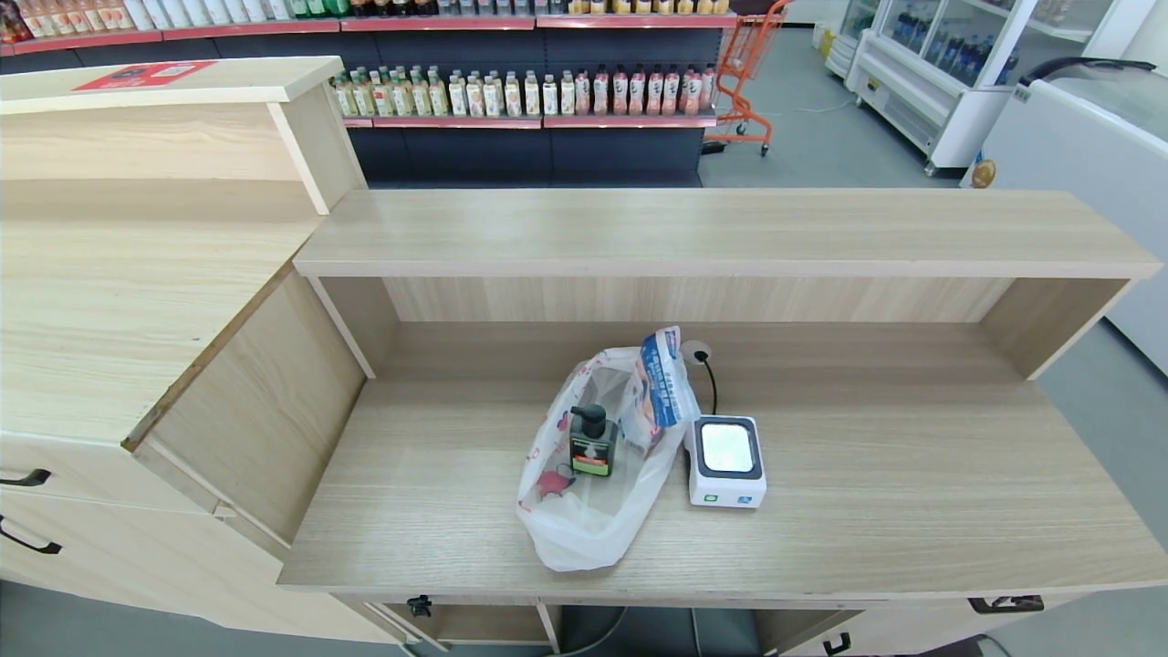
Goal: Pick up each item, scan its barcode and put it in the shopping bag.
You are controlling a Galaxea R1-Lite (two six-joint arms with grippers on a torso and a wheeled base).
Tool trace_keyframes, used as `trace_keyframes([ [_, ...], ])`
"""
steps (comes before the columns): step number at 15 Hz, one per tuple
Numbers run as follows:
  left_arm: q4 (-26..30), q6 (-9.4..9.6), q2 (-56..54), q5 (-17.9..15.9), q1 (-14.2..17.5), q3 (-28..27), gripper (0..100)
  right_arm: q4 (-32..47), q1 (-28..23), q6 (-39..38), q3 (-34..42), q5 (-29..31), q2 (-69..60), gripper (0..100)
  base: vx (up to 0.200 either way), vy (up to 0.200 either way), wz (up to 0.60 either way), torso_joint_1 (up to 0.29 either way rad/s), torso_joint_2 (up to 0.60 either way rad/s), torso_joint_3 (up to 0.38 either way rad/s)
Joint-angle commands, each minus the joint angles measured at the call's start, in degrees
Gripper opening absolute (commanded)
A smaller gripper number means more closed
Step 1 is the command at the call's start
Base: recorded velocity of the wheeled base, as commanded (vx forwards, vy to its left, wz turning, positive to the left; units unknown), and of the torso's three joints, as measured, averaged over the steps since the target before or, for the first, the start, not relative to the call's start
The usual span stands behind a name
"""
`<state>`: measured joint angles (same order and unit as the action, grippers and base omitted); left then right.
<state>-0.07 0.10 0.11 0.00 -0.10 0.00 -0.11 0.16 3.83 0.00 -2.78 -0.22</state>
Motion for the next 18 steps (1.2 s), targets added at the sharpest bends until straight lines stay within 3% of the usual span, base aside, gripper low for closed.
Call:
trace_keyframes([
  [1,0.0,0.08,0.0,0.0,0.0,0.0,100,0.0,0.0,0.0,0.0,0.0,0.2,100,0.000,0.000,0.00,0.000,0.00,0.000],
  [3,0.0,-1.33,0.1,0.1,0.0,0.0,100,0.0,0.0,0.0,0.0,0.0,0.2,100,0.000,0.000,0.00,0.000,0.00,0.000],
  [6,0.0,0.52,0.1,-0.1,0.0,0.0,100,0.1,0.0,0.0,0.0,0.0,0.2,100,0.000,-0.133,0.00,0.002,0.00,0.003],
  [18,0.0,0.69,0.1,0.0,0.0,0.0,100,0.1,0.0,0.2,0.0,0.0,0.2,100,0.000,-0.200,0.00,0.005,0.00,0.002],
])
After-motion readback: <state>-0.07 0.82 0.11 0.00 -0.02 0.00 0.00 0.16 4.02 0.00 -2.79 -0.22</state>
